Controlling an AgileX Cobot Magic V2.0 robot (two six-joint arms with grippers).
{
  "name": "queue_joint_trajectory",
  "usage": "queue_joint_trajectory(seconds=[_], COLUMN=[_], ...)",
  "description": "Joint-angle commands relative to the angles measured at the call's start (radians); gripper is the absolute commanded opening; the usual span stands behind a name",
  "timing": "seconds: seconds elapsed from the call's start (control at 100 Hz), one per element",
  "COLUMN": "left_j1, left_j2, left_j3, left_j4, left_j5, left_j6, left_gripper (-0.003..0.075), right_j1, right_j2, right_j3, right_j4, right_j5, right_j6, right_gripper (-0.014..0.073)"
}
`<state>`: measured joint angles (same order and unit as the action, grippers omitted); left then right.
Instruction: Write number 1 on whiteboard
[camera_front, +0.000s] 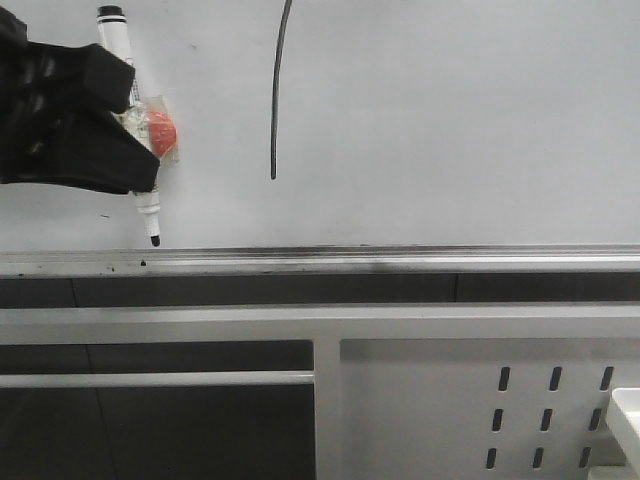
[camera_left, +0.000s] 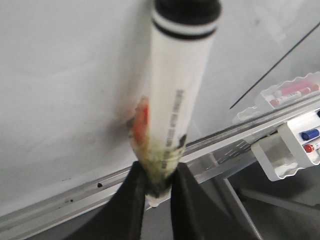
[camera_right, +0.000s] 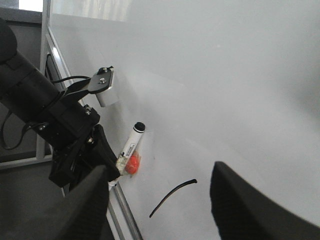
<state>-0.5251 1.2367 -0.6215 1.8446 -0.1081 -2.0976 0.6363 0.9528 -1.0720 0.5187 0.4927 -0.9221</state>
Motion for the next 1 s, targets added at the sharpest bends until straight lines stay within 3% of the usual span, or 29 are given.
queue_joint_trajectory(seconds=[0.0,0.43,0.53,0.7,0.99], left_j1=[0.002,0.002,0.002,0.000,0.000], left_j2=[-0.018,0.015,0.037,0.036,-0.030], left_j3=[-0.033,-0.033,-0.033,-0.033,-0.033], left_j4=[-0.010,-0.009,-0.009,-0.009,-0.009], left_j5=[0.073,0.108,0.088,0.085,0.080], left_j6=[-0.001,-0.001,-0.001,-0.003,-0.003], left_gripper=[-0.0019,-0.0008,0.0077,0.0324,0.0336], right_j1=[-0.008,-0.008,-0.008,-0.008,-0.008], right_j2=[-0.007,-0.007,-0.007,-0.007,-0.007], right_j3=[-0.035,-0.035,-0.035,-0.035,-0.035], right_j4=[0.016,0.016,0.016,0.016,0.016], right_j5=[-0.060,-0.060,-0.060,-0.060,-0.060], right_j6=[-0.008,-0.008,-0.008,-0.008,-0.008], right_gripper=[0.0391,0.0391,0.0391,0.0391,0.0391])
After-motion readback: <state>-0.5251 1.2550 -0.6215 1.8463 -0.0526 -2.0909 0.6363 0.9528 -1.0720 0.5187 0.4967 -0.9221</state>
